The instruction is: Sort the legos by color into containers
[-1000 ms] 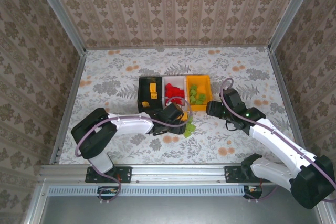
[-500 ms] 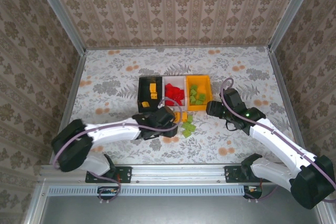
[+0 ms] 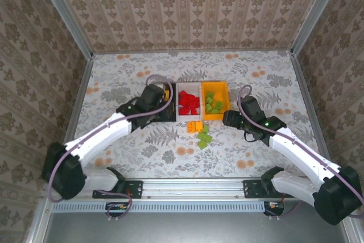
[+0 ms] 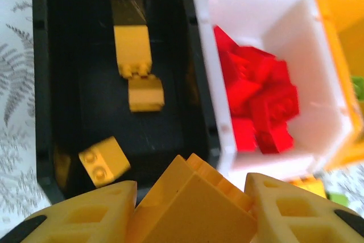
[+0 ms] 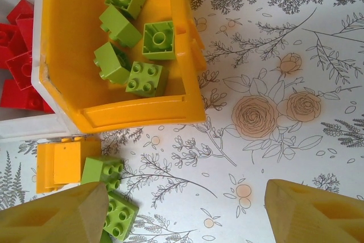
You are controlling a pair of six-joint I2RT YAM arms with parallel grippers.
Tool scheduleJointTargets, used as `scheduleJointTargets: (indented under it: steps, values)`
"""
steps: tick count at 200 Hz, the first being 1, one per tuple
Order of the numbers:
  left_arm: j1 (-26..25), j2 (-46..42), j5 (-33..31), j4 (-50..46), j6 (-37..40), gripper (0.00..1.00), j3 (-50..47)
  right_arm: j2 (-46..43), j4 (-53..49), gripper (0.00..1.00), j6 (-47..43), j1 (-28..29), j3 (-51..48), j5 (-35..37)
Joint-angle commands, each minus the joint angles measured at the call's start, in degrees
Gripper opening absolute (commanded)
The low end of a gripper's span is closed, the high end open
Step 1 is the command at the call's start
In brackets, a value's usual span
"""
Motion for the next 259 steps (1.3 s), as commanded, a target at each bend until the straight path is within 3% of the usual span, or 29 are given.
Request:
scheduleJointTargets:
  steps: [1,26,46,61,85,112,141,147,150,196,259]
  values:
    - [3.2,6.7,1.2,1.6,4.0,0.36,4.2,0.0,-0.4,0.75,-0.1,-0.4,-0.7,0.2]
    - [4.9,11.8,1.0,2.5,4.0,0.43,7.1,-0.8,-0.8,0.74,-0.1,-0.4,-0.8,0.3]
    - [5.2,13.7,1.2,2.8,3.9,0.63,8.7,-1.4,-1.1,0.75,-0.2,-0.4,-0.9,0.4]
    - [4.9,13.2,2.1,3.3,3.4,0.7,9.0,-1.6,-1.2,0.75,-0.1,-0.4,-1.0,0.3]
    - [3.0,9.5,2.6,3.5,3.0,0.75,8.6,-1.5,-0.6,0.75,-0.5,-0.4,-1.3,-0.9]
    - [-0.6,2.6,2.5,4.6,2.0,0.79,5.3,0.0,2.1,0.75,-2.3,0.8,-2.5,-7.3]
    - [-4.5,-5.5,1.9,5.2,-0.6,0.84,-1.3,4.2,2.9,0.75,-4.3,8.8,-2.5,-8.2]
    - [-5.3,-7.2,1.5,5.4,-1.2,0.98,-2.8,5.3,3.2,0.75,-4.7,10.5,-2.3,-8.2]
    - [-5.6,-8.0,1.2,5.3,-1.4,0.99,-3.6,6.0,3.3,0.74,-4.9,11.5,-2.3,-8.3]
    - [-7.7,-20.6,-1.8,3.6,-6.1,1.0,-14.0,16.8,5.3,0.67,-7.8,20.7,1.5,-7.6]
    - [-7.1,-31.9,-4.9,-0.9,-9.2,1.0,-21.3,26.5,6.8,0.62,-8.6,23.7,5.9,-7.6]
